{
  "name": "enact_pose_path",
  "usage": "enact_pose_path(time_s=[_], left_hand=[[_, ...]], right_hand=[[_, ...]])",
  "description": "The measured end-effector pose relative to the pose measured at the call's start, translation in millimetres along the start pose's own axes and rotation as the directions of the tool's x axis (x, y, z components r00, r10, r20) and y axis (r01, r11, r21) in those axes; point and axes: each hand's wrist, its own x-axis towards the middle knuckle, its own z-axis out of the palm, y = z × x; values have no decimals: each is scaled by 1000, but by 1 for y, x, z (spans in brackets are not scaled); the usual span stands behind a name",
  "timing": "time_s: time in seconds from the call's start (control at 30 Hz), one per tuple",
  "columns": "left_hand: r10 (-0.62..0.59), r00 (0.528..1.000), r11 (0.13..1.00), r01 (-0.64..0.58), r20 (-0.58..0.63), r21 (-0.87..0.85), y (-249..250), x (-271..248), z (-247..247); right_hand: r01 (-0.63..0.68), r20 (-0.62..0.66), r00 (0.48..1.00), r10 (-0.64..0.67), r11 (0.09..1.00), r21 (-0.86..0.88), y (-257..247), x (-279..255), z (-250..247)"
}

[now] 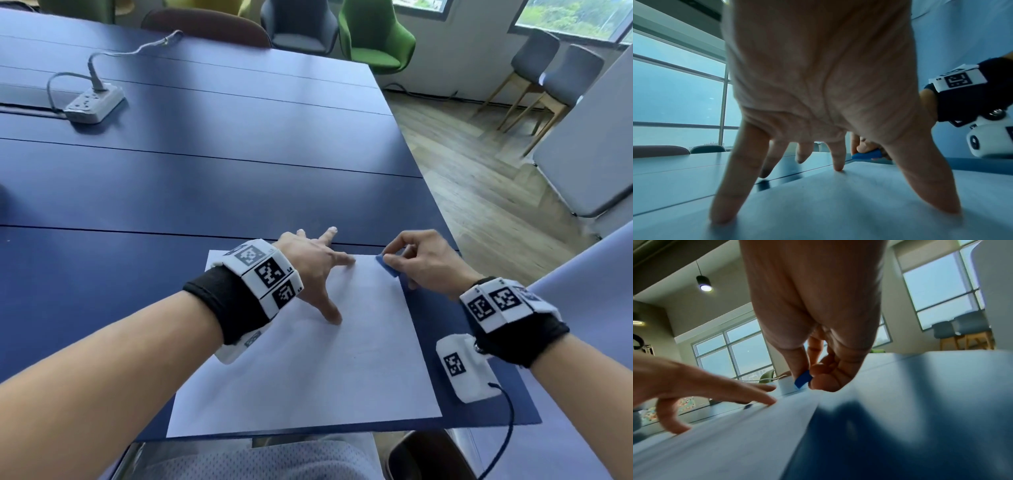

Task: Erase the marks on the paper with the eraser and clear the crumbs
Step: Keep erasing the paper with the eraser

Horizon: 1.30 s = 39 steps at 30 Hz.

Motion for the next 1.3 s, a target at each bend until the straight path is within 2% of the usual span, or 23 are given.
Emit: enact_pose_path(time_s=[0.23,0.37,0.4,0.53,0.7,0.83,0.87,0.97,1.0,1.13,1.17,1.3], left_hand=[[-3,1000,1000,3,27,10,-2,5,-1],[-9,999,999,7,53,50,-2,4,-3],[-9,998,998,5,67,67,-2,4,-2],[-14,996,992,3,85,127,0,3,-2],[1,998,994,-8,68,112,-1,2,-1],[7,998,992,-14,60,124,0,1,-2],[8,998,992,-15,57,126,1,1,-3],[9,999,991,-16,49,130,0,0,-2],[13,999,991,-19,45,131,0,0,-2],[19,999,991,-25,48,130,1,0,-3],[18,999,991,-24,50,131,1,-1,-3],[14,999,990,-21,51,140,-1,0,-2]], right_hand=[[82,-4,997,-83,990,-113,0,-4,13],[185,169,972,-161,973,-140,-10,-17,24],[192,178,970,-164,969,-154,-13,-15,23],[145,27,989,-143,974,-173,-10,-1,14],[269,185,954,-236,948,-173,-21,-20,33],[197,57,980,-189,960,-201,-17,-5,22],[199,71,979,-189,962,-187,-18,-7,24],[296,248,935,-253,943,-154,-28,-25,38],[309,265,928,-261,938,-159,-28,-26,39],[221,82,975,-209,956,-193,-21,-10,27],[219,77,975,-209,960,-176,-21,-12,29],[302,267,927,-264,947,-114,-29,-32,40]])
